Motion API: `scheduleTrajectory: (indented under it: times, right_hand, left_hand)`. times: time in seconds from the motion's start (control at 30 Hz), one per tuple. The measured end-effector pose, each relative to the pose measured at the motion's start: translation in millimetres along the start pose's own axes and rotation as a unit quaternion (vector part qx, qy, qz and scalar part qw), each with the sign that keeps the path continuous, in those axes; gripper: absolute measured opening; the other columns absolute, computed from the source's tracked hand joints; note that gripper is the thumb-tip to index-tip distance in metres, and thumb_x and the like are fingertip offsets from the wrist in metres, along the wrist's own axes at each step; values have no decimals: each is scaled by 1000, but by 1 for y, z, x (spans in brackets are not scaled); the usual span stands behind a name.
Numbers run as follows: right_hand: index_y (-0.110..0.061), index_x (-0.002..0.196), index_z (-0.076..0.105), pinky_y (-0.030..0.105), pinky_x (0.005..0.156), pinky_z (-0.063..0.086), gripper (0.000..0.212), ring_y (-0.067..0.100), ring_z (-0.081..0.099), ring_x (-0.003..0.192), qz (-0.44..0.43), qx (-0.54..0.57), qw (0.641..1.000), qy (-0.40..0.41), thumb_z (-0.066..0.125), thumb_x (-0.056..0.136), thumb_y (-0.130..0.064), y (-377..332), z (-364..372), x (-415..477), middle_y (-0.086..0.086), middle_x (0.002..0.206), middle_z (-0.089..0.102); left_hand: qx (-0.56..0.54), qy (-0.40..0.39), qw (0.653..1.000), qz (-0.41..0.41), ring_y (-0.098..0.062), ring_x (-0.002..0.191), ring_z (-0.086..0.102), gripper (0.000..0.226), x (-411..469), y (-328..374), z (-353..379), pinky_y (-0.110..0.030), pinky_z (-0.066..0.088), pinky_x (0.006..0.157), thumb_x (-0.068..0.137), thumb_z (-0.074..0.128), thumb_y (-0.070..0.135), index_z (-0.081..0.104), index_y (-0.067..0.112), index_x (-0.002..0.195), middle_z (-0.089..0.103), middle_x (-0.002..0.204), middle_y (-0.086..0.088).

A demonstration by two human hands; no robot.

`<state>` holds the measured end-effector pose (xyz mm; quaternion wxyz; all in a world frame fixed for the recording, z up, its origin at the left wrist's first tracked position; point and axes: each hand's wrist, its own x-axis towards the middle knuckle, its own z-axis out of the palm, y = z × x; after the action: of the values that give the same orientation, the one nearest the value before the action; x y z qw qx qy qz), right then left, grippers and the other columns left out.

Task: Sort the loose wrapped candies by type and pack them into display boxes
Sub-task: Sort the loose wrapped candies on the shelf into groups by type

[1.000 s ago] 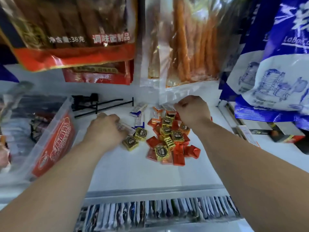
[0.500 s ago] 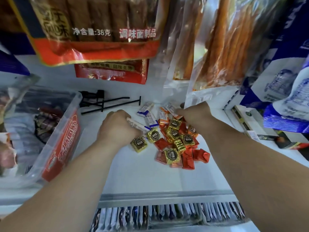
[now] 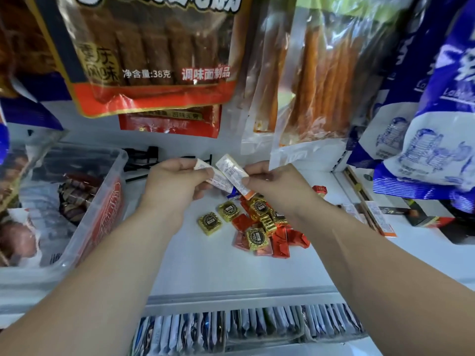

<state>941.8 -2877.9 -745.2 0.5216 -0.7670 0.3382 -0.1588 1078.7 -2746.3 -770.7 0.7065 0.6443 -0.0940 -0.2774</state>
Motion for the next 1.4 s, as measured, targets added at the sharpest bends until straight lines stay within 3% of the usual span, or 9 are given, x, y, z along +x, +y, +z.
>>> scheduleTrajectory:
  times: [0.23,0.37,0.57,0.63,0.73,0.9,1.1,1.27,1.4]
  right_hand:
    - [-15,92,71,13,63,46,6,2,66,70,22,19,998,-55,73,86,-12,10,-32,-50,-3,82,75]
    - [-7,93,68,26,64,44,11,16,60,71,16,53,998,-36,73,86,-13,35,-58,-74,14,84,72]
    - [-2,94,66,12,54,40,17,6,55,62,9,98,995,2,75,85,-13,72,-99,-93,24,84,67]
    - [-3,90,67,16,56,42,14,5,57,59,-5,96,995,11,75,85,-14,76,-111,-93,14,76,68]
    - [-11,81,72,34,60,49,17,15,65,62,-18,62,996,63,76,84,-27,83,-147,-89,8,72,72]
    - [-15,84,72,23,54,45,13,14,64,71,52,-24,966,251,69,88,-28,129,-221,-80,-3,75,70]
    - [-15,88,72,36,72,53,25,23,65,79,98,-15,974,206,63,90,-38,163,-223,-66,0,78,68]
    - [3,74,65,30,57,43,34,24,55,59,111,-33,976,186,66,86,-30,167,-215,-59,16,66,65]
    - [6,74,64,33,60,46,33,27,56,63,93,-31,975,198,67,85,-26,166,-210,-55,14,65,62]
  left_hand:
    - [-24,-80,996,-32,-16,61,67,21,-46,-7,32,-23,49,50,81,75,8,70,7,101,76,84,-13]
    - [-12,-93,996,0,-17,62,65,10,-76,-9,61,-23,51,55,80,76,10,71,11,89,75,75,-8]
    - [84,-157,983,37,-24,78,71,38,-121,-28,116,-41,55,69,85,73,12,62,30,116,76,88,-5]
    - [91,-149,983,62,-20,79,73,42,-129,-30,140,-37,58,67,87,70,8,59,38,115,76,89,0]
    - [103,-122,985,65,-14,67,70,39,-125,-38,178,-25,49,45,85,72,9,60,35,111,76,85,3]
    - [162,-127,979,6,-8,70,71,32,-96,-63,239,-20,48,51,80,77,6,60,20,103,75,91,-1]
    - [230,-99,968,-2,-19,78,74,8,-66,-83,271,-40,58,73,82,73,8,72,14,87,77,86,-2]
    - [252,-56,966,6,-21,89,71,42,-66,-91,276,-45,59,81,69,84,22,70,17,108,74,99,0]
    - [294,-44,954,37,-16,91,68,43,-74,-95,277,-44,58,85,76,80,32,70,16,115,73,103,2]
